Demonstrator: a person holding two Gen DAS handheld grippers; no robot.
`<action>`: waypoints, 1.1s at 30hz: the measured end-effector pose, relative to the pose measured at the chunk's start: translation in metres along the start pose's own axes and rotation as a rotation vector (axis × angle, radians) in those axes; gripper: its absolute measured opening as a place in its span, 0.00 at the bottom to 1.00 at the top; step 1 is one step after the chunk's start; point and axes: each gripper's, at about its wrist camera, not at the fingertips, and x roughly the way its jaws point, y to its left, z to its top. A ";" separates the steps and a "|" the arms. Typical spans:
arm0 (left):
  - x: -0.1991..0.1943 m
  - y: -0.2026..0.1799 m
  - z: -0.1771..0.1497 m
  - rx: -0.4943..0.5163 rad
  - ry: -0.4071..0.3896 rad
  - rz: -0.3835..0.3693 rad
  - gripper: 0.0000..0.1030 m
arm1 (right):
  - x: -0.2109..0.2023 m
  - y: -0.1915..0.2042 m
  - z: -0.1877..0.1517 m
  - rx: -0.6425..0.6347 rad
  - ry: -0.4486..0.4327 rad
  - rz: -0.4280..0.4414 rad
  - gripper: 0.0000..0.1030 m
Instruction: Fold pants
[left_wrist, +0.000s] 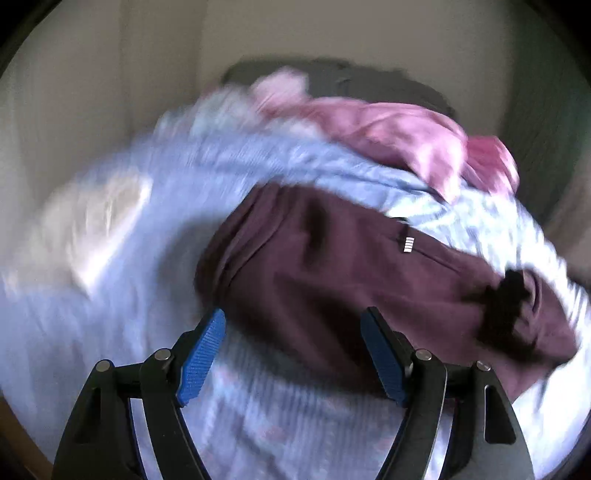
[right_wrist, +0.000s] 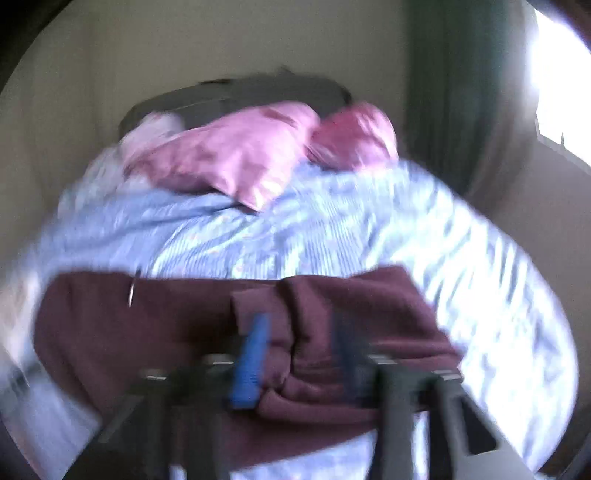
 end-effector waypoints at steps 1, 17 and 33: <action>-0.004 -0.006 0.000 0.032 -0.028 0.009 0.73 | 0.009 -0.003 0.004 0.021 0.009 0.012 0.16; 0.028 0.018 0.000 -0.076 0.091 0.020 0.77 | 0.121 0.020 -0.042 0.103 0.217 0.238 0.15; 0.075 0.142 -0.017 -0.780 0.300 -0.330 0.93 | -0.014 0.122 -0.048 -0.150 0.030 0.193 0.40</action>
